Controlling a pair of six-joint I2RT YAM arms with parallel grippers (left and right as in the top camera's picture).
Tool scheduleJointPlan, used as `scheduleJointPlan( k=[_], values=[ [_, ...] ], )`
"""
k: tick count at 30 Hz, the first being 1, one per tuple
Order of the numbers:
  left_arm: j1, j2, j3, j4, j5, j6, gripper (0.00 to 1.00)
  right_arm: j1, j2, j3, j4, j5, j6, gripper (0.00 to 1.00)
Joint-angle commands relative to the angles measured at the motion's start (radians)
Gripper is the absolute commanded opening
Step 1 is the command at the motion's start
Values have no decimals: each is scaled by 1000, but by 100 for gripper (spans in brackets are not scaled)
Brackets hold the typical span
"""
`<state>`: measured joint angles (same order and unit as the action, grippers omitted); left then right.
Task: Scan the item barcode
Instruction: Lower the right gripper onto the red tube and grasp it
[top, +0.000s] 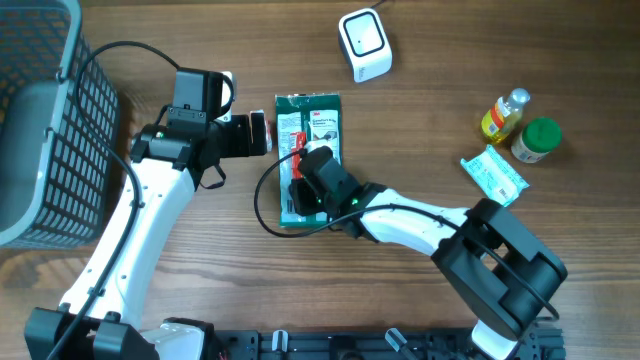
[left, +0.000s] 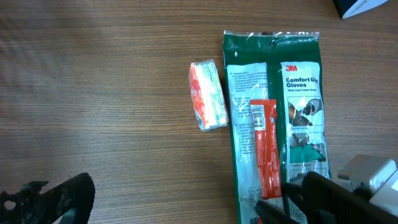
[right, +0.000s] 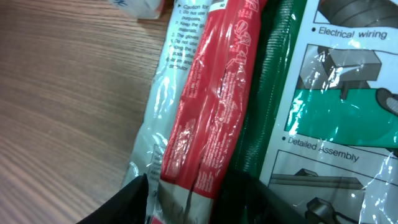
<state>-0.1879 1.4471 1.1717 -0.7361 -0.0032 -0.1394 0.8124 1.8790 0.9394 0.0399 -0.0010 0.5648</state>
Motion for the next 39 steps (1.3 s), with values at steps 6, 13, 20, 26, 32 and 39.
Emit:
scheduleJointPlan(
  k=[6, 13, 20, 26, 32, 39],
  values=[
    [2, -5, 10, 2, -10, 4, 100, 9, 63, -4, 11, 57, 13, 18],
    [2, -5, 10, 2, -10, 4, 100, -42, -191, -1, -68, 56, -138, 4],
    [2, -5, 10, 2, -10, 4, 100, -66, -241, -1, -363, -174, -491, 5],
    [2, -5, 10, 2, -10, 4, 100, -66, -233, -2, -452, -199, -684, 4],
    [2, -5, 10, 2, -10, 4, 100, -67, -233, -6, -472, -199, -852, 4],
    [2, -5, 10, 2, -10, 4, 100, -71, -231, -59, -438, -202, -858, 4]
  ],
)
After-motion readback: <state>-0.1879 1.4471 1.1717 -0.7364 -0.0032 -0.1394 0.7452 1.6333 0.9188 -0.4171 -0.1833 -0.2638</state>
